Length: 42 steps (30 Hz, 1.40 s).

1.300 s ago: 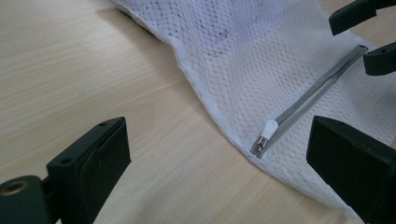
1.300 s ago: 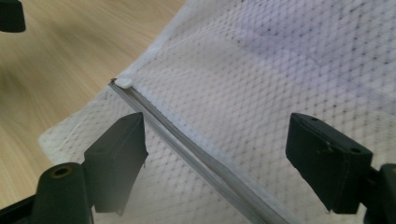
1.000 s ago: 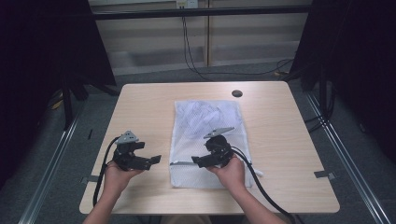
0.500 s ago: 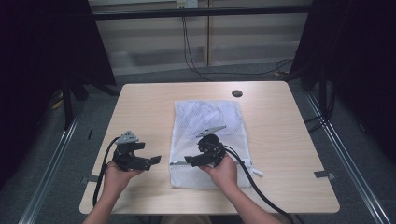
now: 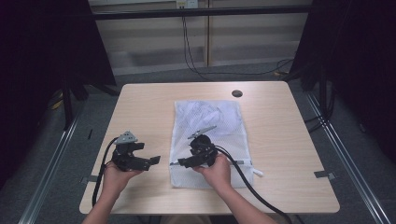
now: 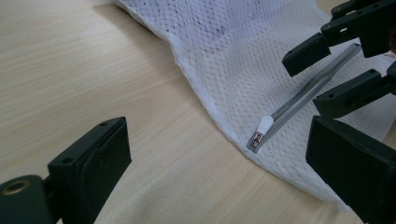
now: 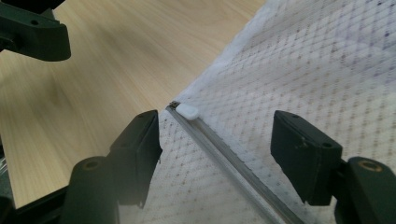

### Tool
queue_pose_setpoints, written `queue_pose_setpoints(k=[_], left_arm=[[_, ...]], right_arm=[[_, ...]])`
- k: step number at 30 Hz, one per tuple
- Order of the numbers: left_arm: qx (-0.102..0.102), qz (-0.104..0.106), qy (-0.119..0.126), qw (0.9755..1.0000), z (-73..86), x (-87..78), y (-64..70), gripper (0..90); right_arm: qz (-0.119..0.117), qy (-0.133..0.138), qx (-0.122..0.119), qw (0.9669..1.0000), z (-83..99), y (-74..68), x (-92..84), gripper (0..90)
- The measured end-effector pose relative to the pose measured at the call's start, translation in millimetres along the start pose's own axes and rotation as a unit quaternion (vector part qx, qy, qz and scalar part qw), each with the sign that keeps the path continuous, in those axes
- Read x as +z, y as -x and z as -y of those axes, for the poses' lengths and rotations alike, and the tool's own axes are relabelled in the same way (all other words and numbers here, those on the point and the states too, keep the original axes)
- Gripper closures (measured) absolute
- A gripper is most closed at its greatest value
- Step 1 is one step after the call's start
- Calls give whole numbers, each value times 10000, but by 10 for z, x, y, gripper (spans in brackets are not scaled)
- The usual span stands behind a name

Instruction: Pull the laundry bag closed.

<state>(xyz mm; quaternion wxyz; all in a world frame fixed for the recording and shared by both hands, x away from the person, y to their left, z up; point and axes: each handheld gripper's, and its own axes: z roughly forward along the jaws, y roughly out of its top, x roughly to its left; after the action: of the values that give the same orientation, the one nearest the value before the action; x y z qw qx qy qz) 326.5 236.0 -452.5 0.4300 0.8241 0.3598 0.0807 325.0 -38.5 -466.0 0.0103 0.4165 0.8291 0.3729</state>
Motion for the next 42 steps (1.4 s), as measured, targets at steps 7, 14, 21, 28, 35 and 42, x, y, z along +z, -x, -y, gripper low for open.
queue_pose_setpoints(k=[7,14,21,28,35,42], left_arm=[[4,-14,-18,10000,8,-3,-4,64],[11,-26,-38,10000,10,-5,-7,65],[0,-39,-46,10000,13,-4,-12,65],[18,-43,-65,10000,13,3,-12,66],[18,-37,-78,10000,14,9,-9,68],[8,-58,-68,10000,15,12,-13,68]], right_arm=[[-114,-54,179,9998,-28,-13,73,362],[-272,-147,303,9991,-47,-12,134,485],[-394,-219,329,9984,-66,-26,212,612],[-362,-229,420,9982,-100,-34,254,658],[-336,-359,494,9976,-109,-51,318,676],[-463,-331,551,9969,-124,-70,342,726]])
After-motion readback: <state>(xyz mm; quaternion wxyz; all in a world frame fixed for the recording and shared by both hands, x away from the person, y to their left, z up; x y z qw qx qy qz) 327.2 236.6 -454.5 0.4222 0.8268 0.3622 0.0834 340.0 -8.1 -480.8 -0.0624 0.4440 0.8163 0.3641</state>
